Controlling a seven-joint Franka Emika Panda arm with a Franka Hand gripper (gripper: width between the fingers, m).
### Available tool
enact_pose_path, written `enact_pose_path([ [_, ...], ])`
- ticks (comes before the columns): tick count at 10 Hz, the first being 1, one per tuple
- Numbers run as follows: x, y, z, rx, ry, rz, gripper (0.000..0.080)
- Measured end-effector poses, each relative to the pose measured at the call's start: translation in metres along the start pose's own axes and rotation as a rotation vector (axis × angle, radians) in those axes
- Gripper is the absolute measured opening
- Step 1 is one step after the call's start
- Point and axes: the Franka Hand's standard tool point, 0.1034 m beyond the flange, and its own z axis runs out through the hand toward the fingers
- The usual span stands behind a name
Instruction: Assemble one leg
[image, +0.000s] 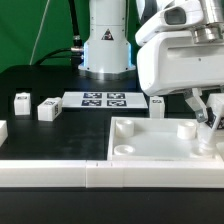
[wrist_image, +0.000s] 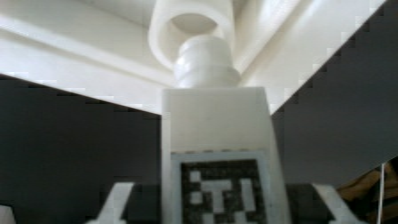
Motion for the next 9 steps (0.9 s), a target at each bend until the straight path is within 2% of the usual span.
enact_pose_path([
  [5,-0.01,0.009,0.0,-0.009,-0.004,0.012,0.0291],
  [9,-0.024,0.002,0.003,-0.003,-0.01,0.02,0.0291],
])
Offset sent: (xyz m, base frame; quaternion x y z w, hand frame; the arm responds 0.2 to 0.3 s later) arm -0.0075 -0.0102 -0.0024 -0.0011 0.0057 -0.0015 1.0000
